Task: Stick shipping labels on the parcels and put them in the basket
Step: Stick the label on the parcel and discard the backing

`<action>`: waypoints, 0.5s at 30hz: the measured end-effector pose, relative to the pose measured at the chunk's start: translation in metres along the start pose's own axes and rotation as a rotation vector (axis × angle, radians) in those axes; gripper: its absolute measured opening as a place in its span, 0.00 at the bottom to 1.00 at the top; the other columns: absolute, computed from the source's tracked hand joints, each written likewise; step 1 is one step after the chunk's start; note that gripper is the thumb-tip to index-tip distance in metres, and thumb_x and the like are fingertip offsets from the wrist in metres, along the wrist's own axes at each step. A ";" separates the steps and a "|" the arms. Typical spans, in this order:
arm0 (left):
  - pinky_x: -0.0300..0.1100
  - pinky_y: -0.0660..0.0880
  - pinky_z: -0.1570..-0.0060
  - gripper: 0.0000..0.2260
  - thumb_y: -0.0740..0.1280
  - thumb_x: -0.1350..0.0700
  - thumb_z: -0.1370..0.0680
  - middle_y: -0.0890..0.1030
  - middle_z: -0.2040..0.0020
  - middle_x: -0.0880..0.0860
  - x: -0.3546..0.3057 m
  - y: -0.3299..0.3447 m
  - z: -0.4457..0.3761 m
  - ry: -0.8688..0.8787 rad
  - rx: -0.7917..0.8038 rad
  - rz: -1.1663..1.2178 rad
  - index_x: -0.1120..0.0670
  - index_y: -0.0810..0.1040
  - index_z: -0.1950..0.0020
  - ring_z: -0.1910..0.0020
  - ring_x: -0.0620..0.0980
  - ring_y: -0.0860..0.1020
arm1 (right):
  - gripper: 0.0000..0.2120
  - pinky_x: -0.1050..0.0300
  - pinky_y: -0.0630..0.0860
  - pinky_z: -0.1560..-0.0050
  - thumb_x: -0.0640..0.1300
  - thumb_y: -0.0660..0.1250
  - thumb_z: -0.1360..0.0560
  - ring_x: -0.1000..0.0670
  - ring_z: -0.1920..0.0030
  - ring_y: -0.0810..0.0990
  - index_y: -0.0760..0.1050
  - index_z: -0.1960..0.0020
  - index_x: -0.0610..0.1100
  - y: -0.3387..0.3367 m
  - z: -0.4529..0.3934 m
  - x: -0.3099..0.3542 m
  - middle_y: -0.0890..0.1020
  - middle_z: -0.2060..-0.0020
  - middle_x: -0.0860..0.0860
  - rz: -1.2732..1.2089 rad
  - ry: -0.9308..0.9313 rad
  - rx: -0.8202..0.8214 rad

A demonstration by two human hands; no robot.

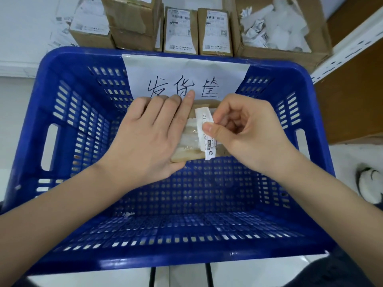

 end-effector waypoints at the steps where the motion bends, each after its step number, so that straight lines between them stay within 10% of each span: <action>1: 0.53 0.63 0.50 0.46 0.70 0.37 0.32 0.75 0.42 0.66 0.001 -0.001 0.000 0.002 0.003 0.006 0.69 0.62 0.28 0.47 0.61 0.69 | 0.10 0.61 0.71 0.69 0.35 0.72 0.29 0.47 0.70 0.73 0.73 0.64 0.42 -0.003 0.000 0.001 0.77 0.71 0.47 0.002 -0.003 -0.004; 7: 0.53 0.63 0.50 0.42 0.60 0.36 0.27 0.74 0.42 0.66 0.005 -0.001 0.004 0.013 0.019 0.020 0.69 0.61 0.27 0.47 0.61 0.70 | 0.09 0.59 0.71 0.68 0.35 0.72 0.29 0.46 0.69 0.73 0.73 0.64 0.41 -0.017 0.007 -0.001 0.77 0.71 0.50 0.026 0.016 -0.038; 15: 0.53 0.63 0.50 0.46 0.70 0.38 0.33 0.75 0.43 0.66 0.006 -0.004 0.005 -0.007 0.016 0.023 0.68 0.62 0.27 0.47 0.61 0.68 | 0.09 0.54 0.74 0.65 0.39 0.72 0.27 0.40 0.65 0.77 0.73 0.63 0.45 -0.036 0.007 -0.011 0.80 0.68 0.43 0.102 0.064 -0.085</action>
Point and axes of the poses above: each hand's wrist, its own z-axis away from the middle knuckle, its own y-axis out of the palm, x = y × z, the point moved 9 cm from there along -z, towards the middle knuckle
